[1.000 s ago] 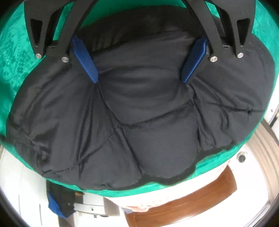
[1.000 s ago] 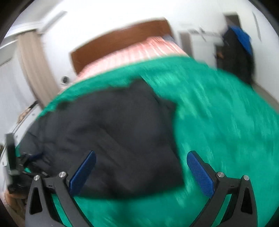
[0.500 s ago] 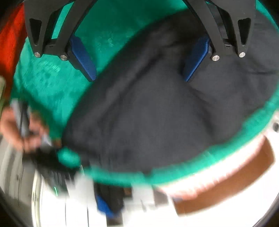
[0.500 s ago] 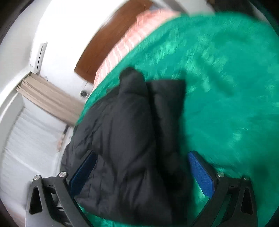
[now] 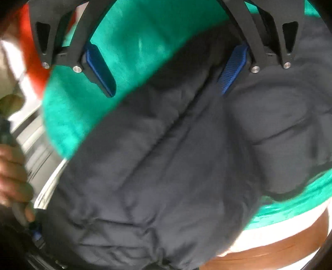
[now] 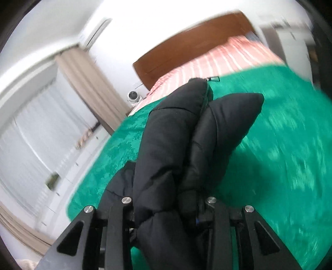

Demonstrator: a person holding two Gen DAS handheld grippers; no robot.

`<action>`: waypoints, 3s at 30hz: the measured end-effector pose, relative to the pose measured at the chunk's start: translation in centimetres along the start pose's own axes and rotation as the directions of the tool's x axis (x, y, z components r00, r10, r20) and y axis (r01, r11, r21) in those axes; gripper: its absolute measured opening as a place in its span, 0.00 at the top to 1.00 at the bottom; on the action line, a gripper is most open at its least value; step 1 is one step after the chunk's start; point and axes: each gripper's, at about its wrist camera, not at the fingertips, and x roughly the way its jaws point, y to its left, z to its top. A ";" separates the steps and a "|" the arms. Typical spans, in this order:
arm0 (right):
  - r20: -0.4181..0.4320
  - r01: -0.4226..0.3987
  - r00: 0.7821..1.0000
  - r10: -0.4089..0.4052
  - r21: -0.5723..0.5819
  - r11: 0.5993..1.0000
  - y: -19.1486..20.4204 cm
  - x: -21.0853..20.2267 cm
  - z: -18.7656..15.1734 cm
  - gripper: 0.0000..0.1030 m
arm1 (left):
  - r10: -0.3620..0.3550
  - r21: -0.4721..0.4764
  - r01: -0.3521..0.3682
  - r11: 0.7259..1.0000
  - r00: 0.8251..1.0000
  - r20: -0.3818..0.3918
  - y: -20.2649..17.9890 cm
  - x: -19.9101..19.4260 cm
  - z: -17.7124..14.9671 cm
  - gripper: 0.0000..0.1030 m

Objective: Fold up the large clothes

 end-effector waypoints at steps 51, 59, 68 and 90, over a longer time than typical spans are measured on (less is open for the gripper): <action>-0.107 -0.083 0.994 0.026 -0.576 0.813 18.4 27.0 -13.3 0.29 | 0.071 -0.509 -0.028 0.860 0.995 0.066 32.5 -7.8 -0.1 0.31; -0.115 -0.055 0.993 -0.019 -0.607 0.793 19.4 27.5 -13.7 0.30 | 0.142 -0.502 -0.108 0.858 0.989 0.030 31.6 -7.7 0.6 0.26; -0.042 0.021 0.996 -0.079 -0.747 0.665 27.3 22.2 -17.4 0.30 | 0.366 -0.406 -0.331 0.852 0.930 0.011 28.2 -13.7 0.2 0.07; 0.023 0.130 0.988 -0.150 -0.634 0.762 22.5 16.0 -20.6 0.15 | 0.634 -0.328 -0.580 0.746 0.768 0.085 20.6 -19.9 0.1 0.08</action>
